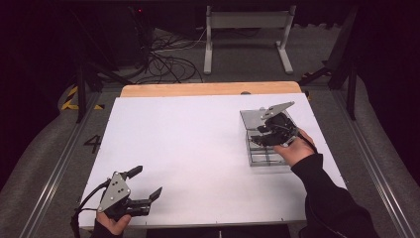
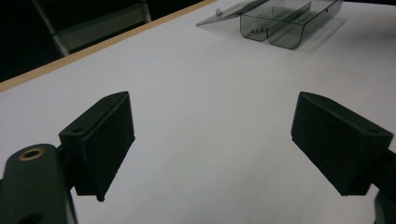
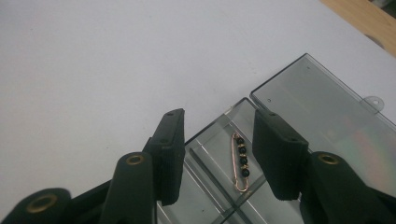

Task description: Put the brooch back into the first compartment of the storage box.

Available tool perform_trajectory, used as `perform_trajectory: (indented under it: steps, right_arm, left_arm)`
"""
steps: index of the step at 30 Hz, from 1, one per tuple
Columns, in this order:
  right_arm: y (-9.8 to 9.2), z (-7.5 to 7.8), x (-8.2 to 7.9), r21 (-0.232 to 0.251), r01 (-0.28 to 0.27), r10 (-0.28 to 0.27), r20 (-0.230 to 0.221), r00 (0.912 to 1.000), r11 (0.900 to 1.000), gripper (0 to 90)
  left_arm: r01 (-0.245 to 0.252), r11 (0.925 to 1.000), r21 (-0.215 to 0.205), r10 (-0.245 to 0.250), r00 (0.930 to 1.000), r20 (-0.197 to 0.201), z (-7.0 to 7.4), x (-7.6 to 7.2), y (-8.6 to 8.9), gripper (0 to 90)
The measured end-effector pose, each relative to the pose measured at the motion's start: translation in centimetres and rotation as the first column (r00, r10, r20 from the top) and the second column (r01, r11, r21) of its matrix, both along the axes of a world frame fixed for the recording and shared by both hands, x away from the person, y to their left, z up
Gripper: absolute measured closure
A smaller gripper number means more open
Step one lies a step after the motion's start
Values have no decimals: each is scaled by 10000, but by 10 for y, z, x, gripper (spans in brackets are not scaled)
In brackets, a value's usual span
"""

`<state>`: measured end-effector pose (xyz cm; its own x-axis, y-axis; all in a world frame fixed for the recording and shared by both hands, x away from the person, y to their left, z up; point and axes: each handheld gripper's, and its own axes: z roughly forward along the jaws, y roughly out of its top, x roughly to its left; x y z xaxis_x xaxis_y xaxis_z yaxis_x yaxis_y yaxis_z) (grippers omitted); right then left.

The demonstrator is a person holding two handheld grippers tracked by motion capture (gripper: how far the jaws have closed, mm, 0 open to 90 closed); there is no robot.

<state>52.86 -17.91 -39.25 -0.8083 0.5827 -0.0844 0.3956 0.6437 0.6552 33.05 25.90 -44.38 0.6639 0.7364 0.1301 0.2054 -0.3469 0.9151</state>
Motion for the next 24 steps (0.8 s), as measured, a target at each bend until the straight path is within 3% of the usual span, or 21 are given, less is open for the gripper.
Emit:
perform_trajectory:
  steps: [13,24]
  right_arm:
    - [1,9,-15,297,-264,254,338,9991,9992,529]
    - [-3,13,-32,545,-319,281,692,9972,9980,465]
  left_arm:
    - [-31,10000,8,31,10000,6,0,0,0,142]
    - [-43,10000,-14,43,10000,26,0,-1,0,143]
